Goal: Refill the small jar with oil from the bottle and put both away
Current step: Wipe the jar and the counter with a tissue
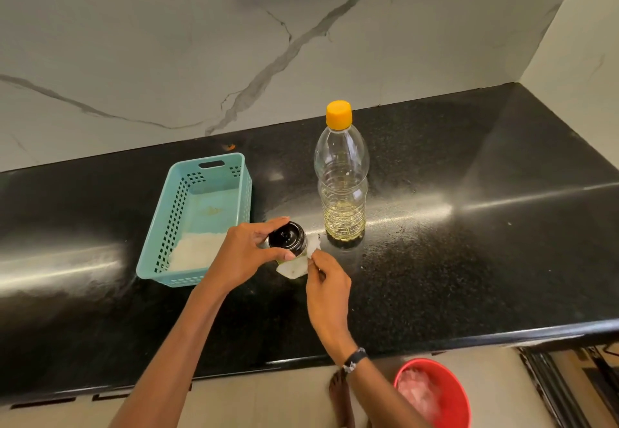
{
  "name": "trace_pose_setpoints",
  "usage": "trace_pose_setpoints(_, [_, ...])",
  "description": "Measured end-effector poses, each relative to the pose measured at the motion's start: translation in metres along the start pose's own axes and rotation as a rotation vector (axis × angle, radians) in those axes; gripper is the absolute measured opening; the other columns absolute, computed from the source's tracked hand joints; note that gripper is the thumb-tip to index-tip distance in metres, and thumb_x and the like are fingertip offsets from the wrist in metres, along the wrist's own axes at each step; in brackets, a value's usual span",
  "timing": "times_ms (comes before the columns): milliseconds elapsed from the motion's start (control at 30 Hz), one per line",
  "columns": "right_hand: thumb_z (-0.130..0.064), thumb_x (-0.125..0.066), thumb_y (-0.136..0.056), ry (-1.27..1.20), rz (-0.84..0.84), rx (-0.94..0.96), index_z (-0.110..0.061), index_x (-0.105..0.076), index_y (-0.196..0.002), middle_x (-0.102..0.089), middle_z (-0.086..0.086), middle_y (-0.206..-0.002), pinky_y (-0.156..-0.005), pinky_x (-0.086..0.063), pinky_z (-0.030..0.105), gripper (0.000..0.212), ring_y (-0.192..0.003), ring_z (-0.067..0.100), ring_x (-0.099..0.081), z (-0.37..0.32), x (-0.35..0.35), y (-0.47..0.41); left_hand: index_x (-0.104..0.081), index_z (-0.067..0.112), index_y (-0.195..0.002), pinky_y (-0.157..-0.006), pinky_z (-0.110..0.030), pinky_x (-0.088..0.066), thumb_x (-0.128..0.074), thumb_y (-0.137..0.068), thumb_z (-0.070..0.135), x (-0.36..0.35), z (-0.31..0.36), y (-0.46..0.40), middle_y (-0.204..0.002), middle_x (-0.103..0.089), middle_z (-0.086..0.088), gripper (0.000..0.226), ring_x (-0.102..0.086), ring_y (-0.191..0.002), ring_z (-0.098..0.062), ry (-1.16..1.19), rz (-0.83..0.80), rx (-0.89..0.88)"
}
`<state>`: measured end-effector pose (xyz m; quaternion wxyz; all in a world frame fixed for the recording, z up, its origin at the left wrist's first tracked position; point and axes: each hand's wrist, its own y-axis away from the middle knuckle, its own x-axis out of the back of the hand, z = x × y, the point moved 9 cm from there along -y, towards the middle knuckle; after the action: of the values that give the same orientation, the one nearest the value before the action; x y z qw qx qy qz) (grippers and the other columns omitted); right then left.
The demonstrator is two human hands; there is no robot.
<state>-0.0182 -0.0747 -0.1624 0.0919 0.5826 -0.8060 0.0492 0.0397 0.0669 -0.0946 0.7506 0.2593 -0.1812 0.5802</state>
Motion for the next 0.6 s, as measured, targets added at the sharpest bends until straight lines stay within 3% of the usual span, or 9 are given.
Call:
trace_pose_setpoints(67, [-0.009, -0.053, -0.095, 0.008, 0.014, 0.074, -0.009, -0.064, -0.119, -0.063, -0.001, -0.12, -0.097, -0.046, 0.02, 0.027, -0.111, 0.008, -0.056, -0.015, -0.001, 0.0, -0.059, 0.021, -0.129, -0.103, -0.019, -0.042, -0.085, -0.064, 0.012, 0.0, 0.0, -0.002, -0.131, -0.059, -0.002, 0.071, -0.053, -0.125, -0.012, -0.008, -0.027, -0.003])
trace_pose_setpoints(133, [-0.008, -0.053, -0.094, 0.041, 0.031, 0.12, -0.015, -0.061, -0.125, -0.06, -0.011, -0.122, -0.097, -0.038, 0.01, 0.032, -0.115, 0.003, -0.05, -0.026, 0.0, -0.005, -0.059, 0.021, -0.129, -0.097, -0.01, -0.04, -0.085, -0.064, 0.011, -0.001, 0.001, -0.004, -0.131, -0.059, -0.002, 0.071, -0.052, -0.125, -0.011, -0.015, -0.055, -0.006])
trace_pose_setpoints(233, [-0.008, -0.051, -0.094, 0.116, -0.005, 0.127, -0.021, -0.066, -0.111, -0.063, -0.014, -0.102, -0.084, -0.042, 0.016, 0.026, -0.098, 0.008, -0.054, -0.022, -0.003, -0.012, -0.059, 0.024, -0.127, -0.098, -0.014, -0.04, -0.085, -0.063, 0.011, -0.002, 0.001, -0.006, -0.13, -0.06, -0.001, 0.07, -0.052, -0.125, -0.009, -0.016, -0.088, -0.011])
trace_pose_setpoints(300, [-0.008, -0.05, -0.095, 0.149, -0.054, 0.07, -0.018, -0.068, -0.103, -0.065, -0.009, -0.09, -0.075, -0.047, 0.022, 0.021, -0.086, 0.01, -0.058, -0.008, -0.005, -0.012, -0.06, 0.025, -0.126, -0.095, -0.008, -0.039, -0.085, -0.064, 0.011, -0.001, 0.001, -0.007, -0.128, -0.061, 0.0, 0.069, -0.052, -0.124, -0.007, -0.019, -0.11, -0.019])
trace_pose_setpoints(400, [-0.012, -0.05, -0.097, 0.221, -0.125, -0.021, -0.013, -0.065, -0.11, -0.066, -0.002, -0.094, -0.072, -0.048, 0.016, 0.02, -0.086, 0.008, -0.061, 0.005, -0.004, 0.002, -0.06, 0.026, -0.126, -0.1, -0.013, -0.041, -0.084, -0.064, 0.009, 0.0, 0.002, -0.008, -0.127, -0.062, 0.005, 0.068, -0.053, -0.121, 0.0, -0.006, -0.151, -0.027])
trace_pose_setpoints(500, [-0.014, -0.051, -0.097, 0.154, -0.059, 0.053, -0.015, -0.064, -0.101, -0.062, -0.008, -0.086, -0.065, -0.045, 0.017, 0.014, -0.079, 0.006, -0.057, -0.015, 0.005, 0.015, -0.062, 0.025, -0.125, -0.094, -0.007, -0.042, -0.085, -0.064, 0.008, -0.003, 0.005, -0.009, -0.125, -0.062, 0.01, 0.067, -0.054, -0.109, 0.014, -0.001, -0.209, -0.031])
trace_pose_setpoints(600, [-0.009, -0.055, -0.094, 0.068, 0.039, 0.122, -0.014, -0.063, -0.121, -0.057, -0.015, -0.107, -0.086, -0.042, 0.009, 0.028, -0.1, 0.0, -0.052, -0.035, 0.013, 0.011, -0.062, 0.021, -0.125, -0.093, -0.004, -0.04, -0.084, -0.064, 0.005, -0.006, 0.005, -0.012, -0.123, -0.062, 0.013, 0.067, -0.052, -0.111, 0.015, 0.006, -0.257, -0.03])
